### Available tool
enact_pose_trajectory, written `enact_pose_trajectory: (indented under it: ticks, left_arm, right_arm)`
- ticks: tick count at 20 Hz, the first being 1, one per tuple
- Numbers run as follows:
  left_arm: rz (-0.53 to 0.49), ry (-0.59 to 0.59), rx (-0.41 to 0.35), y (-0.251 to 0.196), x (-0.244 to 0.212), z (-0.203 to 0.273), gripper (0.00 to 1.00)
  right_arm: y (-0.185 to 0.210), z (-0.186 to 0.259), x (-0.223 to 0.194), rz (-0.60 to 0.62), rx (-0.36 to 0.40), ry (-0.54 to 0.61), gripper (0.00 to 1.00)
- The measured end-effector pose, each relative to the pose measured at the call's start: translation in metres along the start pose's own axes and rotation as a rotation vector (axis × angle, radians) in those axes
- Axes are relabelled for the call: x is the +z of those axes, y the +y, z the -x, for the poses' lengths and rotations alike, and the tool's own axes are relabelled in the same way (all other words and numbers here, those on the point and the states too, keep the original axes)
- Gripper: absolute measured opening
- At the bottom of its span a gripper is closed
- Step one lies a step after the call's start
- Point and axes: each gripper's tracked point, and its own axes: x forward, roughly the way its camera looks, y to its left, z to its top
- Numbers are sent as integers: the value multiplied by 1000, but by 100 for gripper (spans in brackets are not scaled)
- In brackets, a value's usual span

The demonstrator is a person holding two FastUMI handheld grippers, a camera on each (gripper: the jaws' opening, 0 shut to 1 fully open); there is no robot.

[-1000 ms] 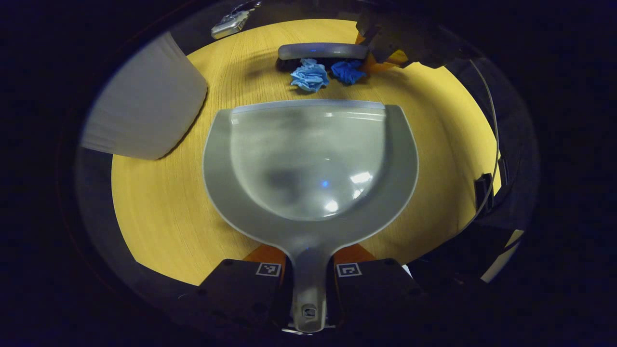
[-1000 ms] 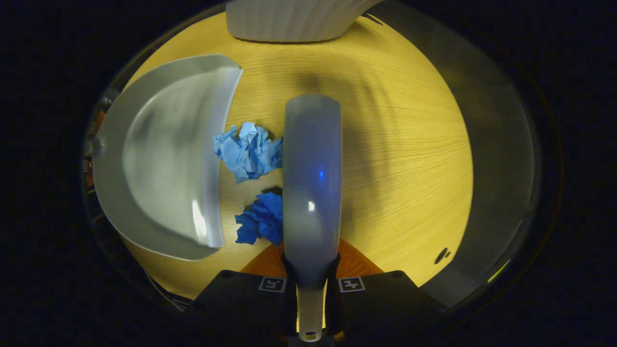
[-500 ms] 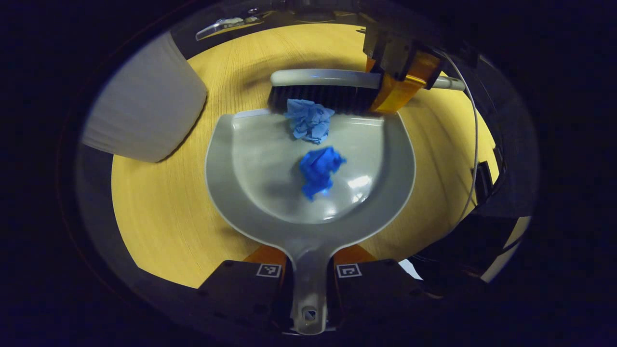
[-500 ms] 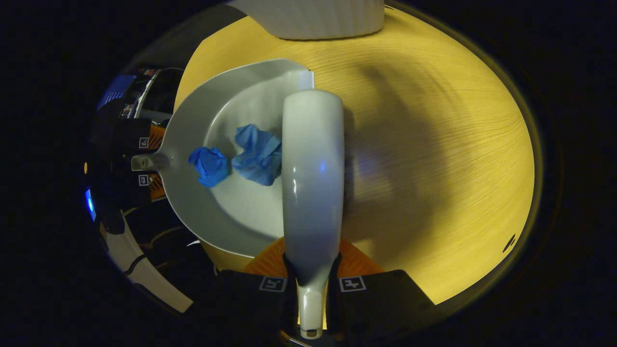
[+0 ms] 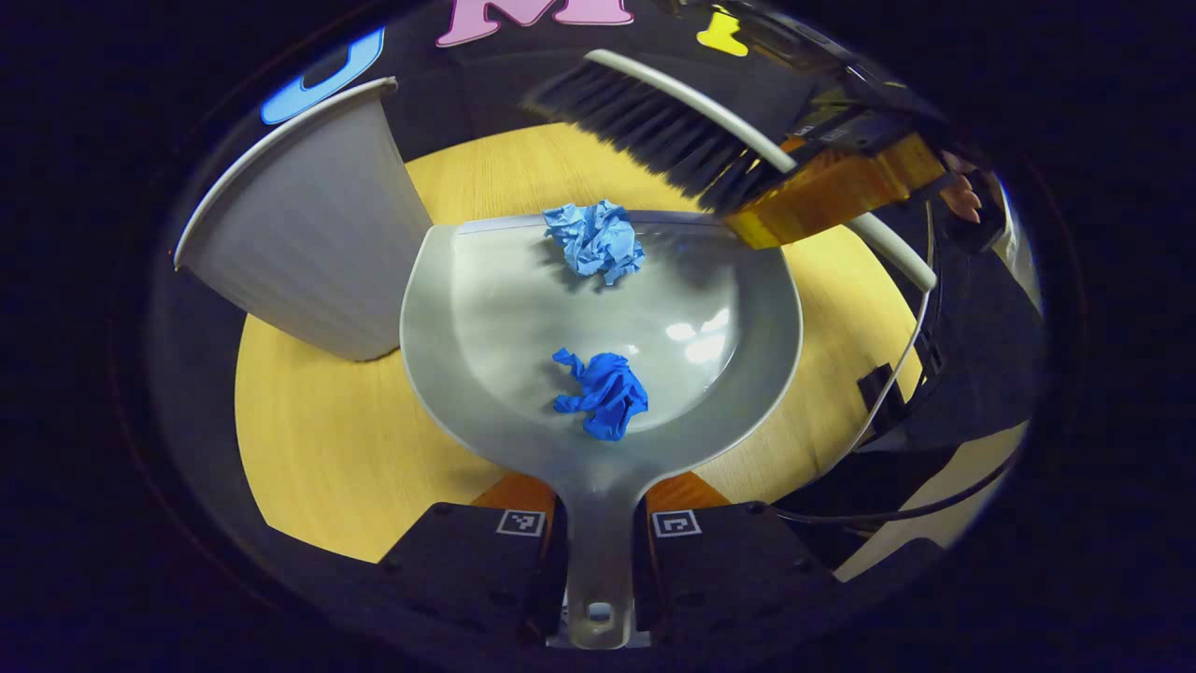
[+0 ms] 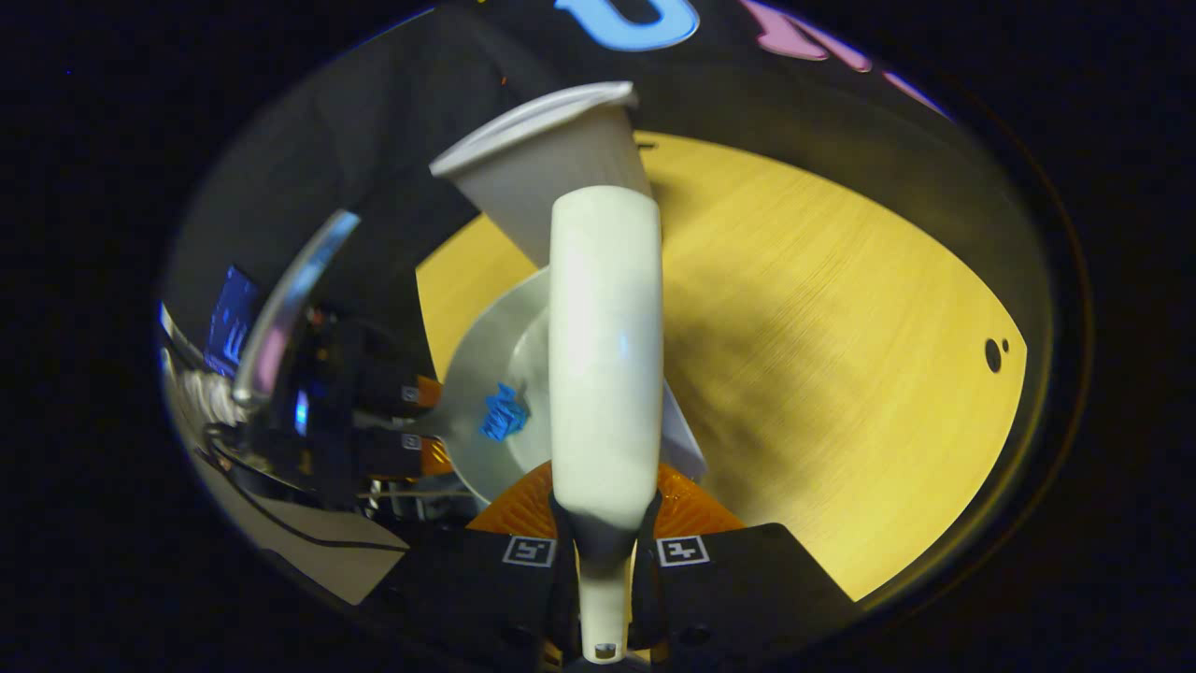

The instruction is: Pick up the small broom and dustpan from the desktop, sweep the trash into the dustpan with the broom, and then empty the trash into the garbage bin.

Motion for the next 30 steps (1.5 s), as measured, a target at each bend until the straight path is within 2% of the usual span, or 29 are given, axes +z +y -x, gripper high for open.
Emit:
enact_pose_trajectory:
  ticks: [3, 6, 9, 11, 13, 15, 18, 23, 30]
  left_arm:
    - [-29, -94, 3, -14, 22, 34, 25]
    - [-54, -182, 29, -11, 46, 58, 25]
    - [-102, -251, 77, 2, 74, 78, 25]
    - [-139, -288, 139, 34, 100, 94, 25]
    - [-178, -296, 250, 79, 118, 116, 25]
    - [-213, -268, 361, 130, 133, 133, 25]
    - [-256, -211, 474, 190, 138, 141, 25]
    - [-316, -83, 596, 251, 121, 142, 25]
    - [-646, 86, 835, 295, 133, 166, 25]
  right_arm:
    - [0, 44, 7, -95, 0, -221, 24]
    - [-7, 87, -8, -160, -47, -362, 24]
    - [-19, 104, -40, -206, -75, -463, 24]
    - [-39, 111, -65, -241, -101, -493, 24]
    - [-47, 124, -96, -271, -113, -507, 24]
    - [-48, 134, -132, -286, -128, -516, 24]
    - [-58, 143, -180, -316, -163, -508, 24]
    - [-53, 137, -220, -370, -198, -494, 24]
    - [-43, 129, -255, -391, -221, -483, 24]
